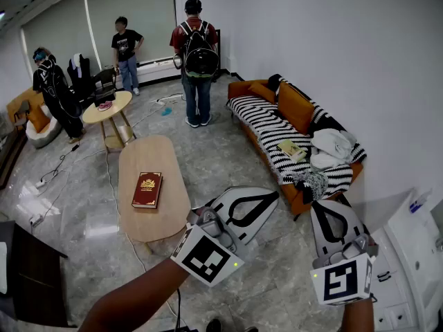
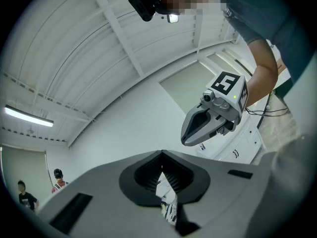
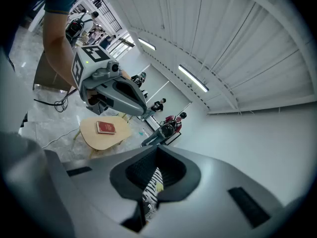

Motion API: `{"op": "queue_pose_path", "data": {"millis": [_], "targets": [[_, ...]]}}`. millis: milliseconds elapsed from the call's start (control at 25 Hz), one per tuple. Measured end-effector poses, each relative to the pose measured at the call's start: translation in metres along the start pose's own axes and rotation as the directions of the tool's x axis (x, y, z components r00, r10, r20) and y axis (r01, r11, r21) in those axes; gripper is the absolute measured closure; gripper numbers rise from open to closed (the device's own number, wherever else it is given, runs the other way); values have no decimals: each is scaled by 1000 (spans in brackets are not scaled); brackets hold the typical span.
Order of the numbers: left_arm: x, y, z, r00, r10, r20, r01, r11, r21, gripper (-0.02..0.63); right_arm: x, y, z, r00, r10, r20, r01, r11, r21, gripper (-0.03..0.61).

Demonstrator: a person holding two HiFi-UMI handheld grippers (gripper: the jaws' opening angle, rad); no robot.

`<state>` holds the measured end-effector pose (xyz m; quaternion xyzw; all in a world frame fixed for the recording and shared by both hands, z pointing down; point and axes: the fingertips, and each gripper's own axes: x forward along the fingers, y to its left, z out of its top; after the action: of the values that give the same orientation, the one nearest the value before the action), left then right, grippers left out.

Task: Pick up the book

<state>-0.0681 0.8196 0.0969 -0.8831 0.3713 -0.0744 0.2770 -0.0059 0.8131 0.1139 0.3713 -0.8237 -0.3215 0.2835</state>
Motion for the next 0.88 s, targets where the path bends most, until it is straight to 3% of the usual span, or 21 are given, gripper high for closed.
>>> {"op": "queue_pose_path", "data": {"millis": [880], "targets": [[-3,1,-4,1000,0,-14,0,1000,-13,611,-1,7,9,1000,17,25,-18,1000,2,566]]}}
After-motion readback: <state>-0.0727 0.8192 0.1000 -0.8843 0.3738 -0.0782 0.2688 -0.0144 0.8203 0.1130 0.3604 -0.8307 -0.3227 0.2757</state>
